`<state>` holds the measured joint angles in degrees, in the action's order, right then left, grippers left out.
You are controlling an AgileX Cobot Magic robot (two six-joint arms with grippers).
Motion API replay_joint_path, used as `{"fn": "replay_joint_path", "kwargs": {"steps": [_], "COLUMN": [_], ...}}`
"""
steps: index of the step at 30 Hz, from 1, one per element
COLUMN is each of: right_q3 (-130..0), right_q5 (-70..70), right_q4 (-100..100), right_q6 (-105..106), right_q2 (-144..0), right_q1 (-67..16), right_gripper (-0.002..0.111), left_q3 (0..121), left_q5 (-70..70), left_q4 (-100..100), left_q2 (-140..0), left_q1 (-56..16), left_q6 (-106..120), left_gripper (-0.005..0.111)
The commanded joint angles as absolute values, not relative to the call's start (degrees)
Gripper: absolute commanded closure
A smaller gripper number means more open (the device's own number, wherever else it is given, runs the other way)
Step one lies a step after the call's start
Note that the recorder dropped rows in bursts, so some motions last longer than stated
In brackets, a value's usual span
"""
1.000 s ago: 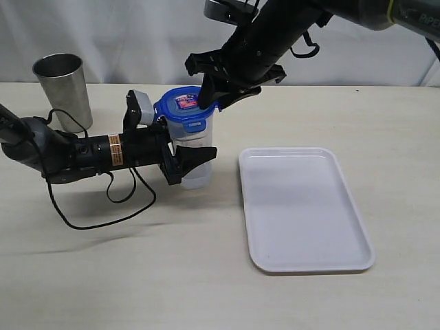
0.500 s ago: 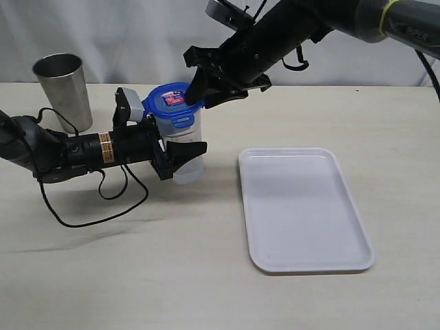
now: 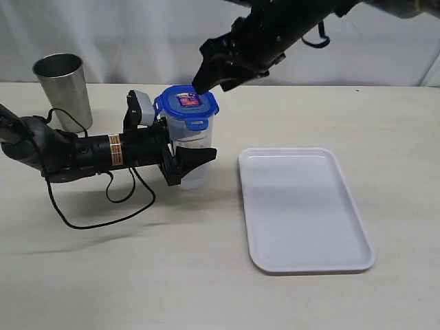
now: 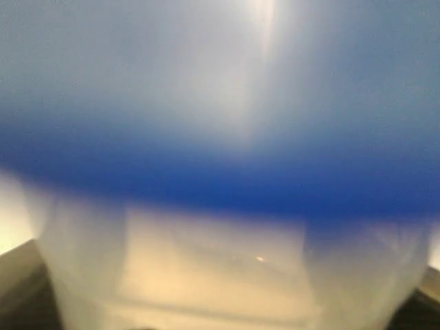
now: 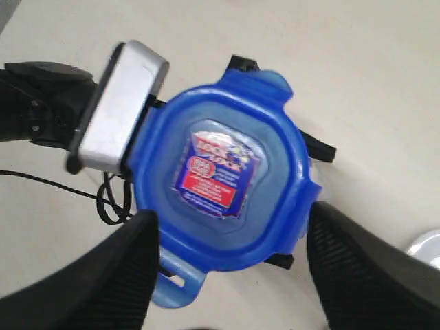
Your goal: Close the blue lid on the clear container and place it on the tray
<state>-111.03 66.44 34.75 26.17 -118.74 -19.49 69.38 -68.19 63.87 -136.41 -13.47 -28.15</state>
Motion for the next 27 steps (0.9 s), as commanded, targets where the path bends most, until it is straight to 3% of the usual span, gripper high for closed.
{"fn": "replay_joint_path", "kwargs": {"steps": [1, 6, 10, 16, 27], "right_q3": [-111.2, -111.2, -111.2, -111.2, -111.2], "right_q5": [67.4, 70.0, 70.0, 65.8, 67.0], "right_q4": [32.7, 29.8, 13.2, -4.1, -9.9], "right_q6": [28.5, 40.4, 42.1, 39.7, 41.2], "right_q2": [-114.4, -112.6, -112.6, -112.6, -116.8], "right_q1": [-19.4, -22.2, -29.2, -37.7, -39.5], "right_gripper": [0.048, 0.05, 0.061, 0.062, 0.062], "left_q3": [69.3, 69.3, 69.3, 69.3, 69.3], "left_q5": [-65.8, -65.8, -65.8, -65.8, -65.8], "left_q4": [64.9, 64.9, 64.9, 65.5, 66.0], "left_q2": [-136.4, -136.4, -136.4, -136.4, -136.4], "left_q1": [-13.9, -13.9, -13.9, -13.9, -13.9], "left_q6": [-28.4, -28.4, -28.4, -28.4, -28.4], "left_gripper": [0.107, 0.107, 0.107, 0.107, 0.107]}}
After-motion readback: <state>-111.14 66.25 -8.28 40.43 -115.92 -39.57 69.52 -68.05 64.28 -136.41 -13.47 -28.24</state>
